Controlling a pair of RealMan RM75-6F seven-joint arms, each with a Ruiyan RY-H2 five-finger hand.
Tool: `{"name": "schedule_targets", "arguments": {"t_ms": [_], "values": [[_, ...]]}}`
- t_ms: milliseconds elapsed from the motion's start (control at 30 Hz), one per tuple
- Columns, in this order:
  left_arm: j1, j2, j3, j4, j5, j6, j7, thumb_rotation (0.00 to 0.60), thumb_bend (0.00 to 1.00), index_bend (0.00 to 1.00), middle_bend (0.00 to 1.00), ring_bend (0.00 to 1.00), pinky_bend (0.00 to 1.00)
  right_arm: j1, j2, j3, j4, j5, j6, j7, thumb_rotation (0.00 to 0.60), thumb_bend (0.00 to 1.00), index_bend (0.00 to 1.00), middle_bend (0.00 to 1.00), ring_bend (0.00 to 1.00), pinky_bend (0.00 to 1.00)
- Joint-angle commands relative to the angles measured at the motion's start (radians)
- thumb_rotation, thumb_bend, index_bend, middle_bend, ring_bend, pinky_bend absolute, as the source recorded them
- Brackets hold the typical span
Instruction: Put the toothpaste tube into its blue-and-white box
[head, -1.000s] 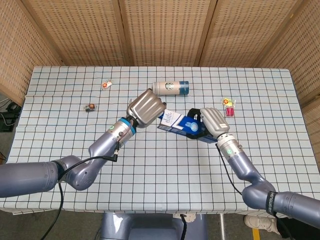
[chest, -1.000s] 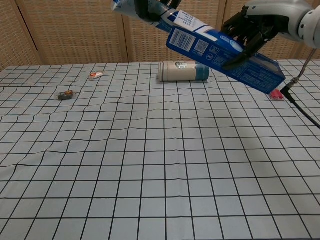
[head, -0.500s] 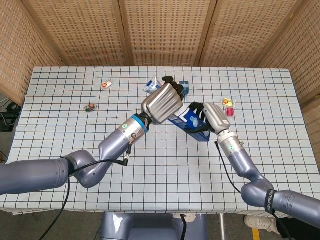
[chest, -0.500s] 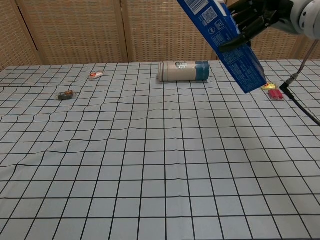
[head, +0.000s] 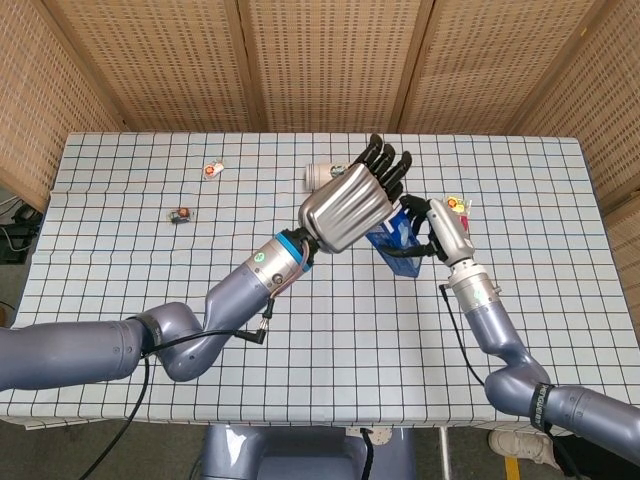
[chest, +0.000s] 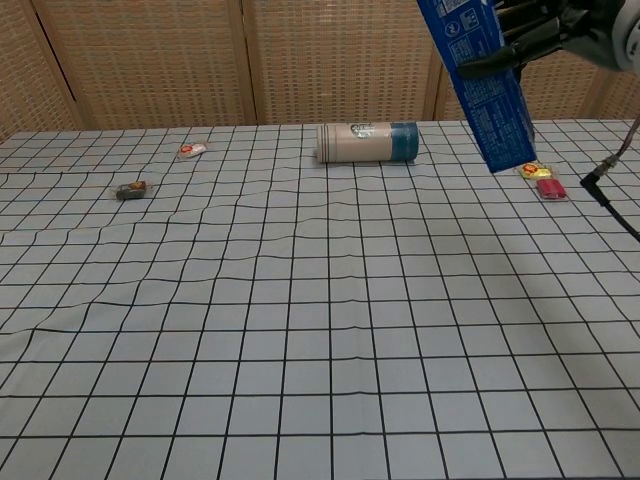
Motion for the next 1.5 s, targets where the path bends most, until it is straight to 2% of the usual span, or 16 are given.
{"name": "schedule_targets", "arguments": {"t_ms": [33,267,533,667,700,933,1100,1233,1367,1433,1467,1500], "values": [[0.027,0.015,-0.018,-0.023,0.011,0.025,-0.028,0.6,0.45,0.28,0.13,0.17,0.18,-0.011,-0.005,-0.005,0.012,-0.007,0.003,0.021,0.6,0.42,0.85,0.66,0.67,0.72],[0.105,0.045,-0.025,-0.076,0.038,0.076,-0.082,0.6,0.45,0.28,0.13,0.17,0.18,-0.027,-0.017,-0.019,0.044,-0.028,0.018,0.04,0.6,0.42,0.85,0.66,0.67,0.72],[0.237,0.064,0.011,-0.122,0.016,0.121,-0.173,0.6,0.45,0.28,0.13,0.17,0.18,-0.042,-0.003,-0.066,0.099,-0.067,0.026,-0.029,0.6,0.42,0.85,0.66,0.67,0.72],[0.313,0.071,0.038,-0.144,-0.008,0.129,-0.231,0.6,0.44,0.28,0.11,0.16,0.18,-0.057,0.005,-0.104,0.12,-0.09,0.044,-0.104,0.6,0.42,0.85,0.66,0.67,0.72],[0.36,0.071,0.066,-0.152,-0.009,0.141,-0.267,0.6,0.44,0.28,0.1,0.15,0.18,-0.065,0.011,-0.142,0.136,-0.107,0.046,-0.18,0.6,0.42,0.85,0.66,0.67,0.72],[0.511,0.051,0.135,-0.16,0.133,0.201,-0.389,0.6,0.43,0.28,0.1,0.15,0.18,-0.1,-0.004,-0.242,0.158,-0.115,0.074,-0.446,0.6,0.41,0.85,0.66,0.67,0.72],[0.59,0.033,0.166,-0.157,0.222,0.241,-0.442,0.6,0.43,0.28,0.1,0.15,0.18,-0.117,-0.031,-0.273,0.173,-0.075,0.058,-0.532,0.6,0.4,0.85,0.66,0.66,0.71],[0.671,0.003,0.197,-0.141,0.283,0.281,-0.478,0.6,0.43,0.29,0.1,0.15,0.18,-0.127,-0.083,-0.303,0.231,-0.022,0.036,-0.644,0.6,0.38,0.84,0.64,0.64,0.69],[0.726,-0.028,0.209,-0.108,0.321,0.302,-0.507,0.6,0.43,0.3,0.1,0.15,0.18,-0.131,-0.117,-0.3,0.249,0.036,0.016,-0.688,0.6,0.37,0.81,0.6,0.6,0.66],[0.752,-0.037,0.215,-0.089,0.335,0.303,-0.515,0.6,0.43,0.3,0.1,0.15,0.18,-0.133,-0.132,-0.306,0.266,0.053,0.005,-0.714,0.6,0.36,0.77,0.57,0.57,0.61],[0.766,-0.041,0.218,-0.08,0.344,0.306,-0.519,0.6,0.43,0.3,0.1,0.15,0.18,-0.133,-0.137,-0.311,0.272,0.069,-0.009,-0.731,0.6,0.34,0.72,0.51,0.51,0.53],[0.783,-0.043,0.22,-0.073,0.352,0.31,-0.528,0.6,0.43,0.3,0.1,0.15,0.17,-0.13,-0.136,-0.318,0.27,0.096,-0.037,-0.755,0.6,0.31,0.65,0.43,0.42,0.42]]}}
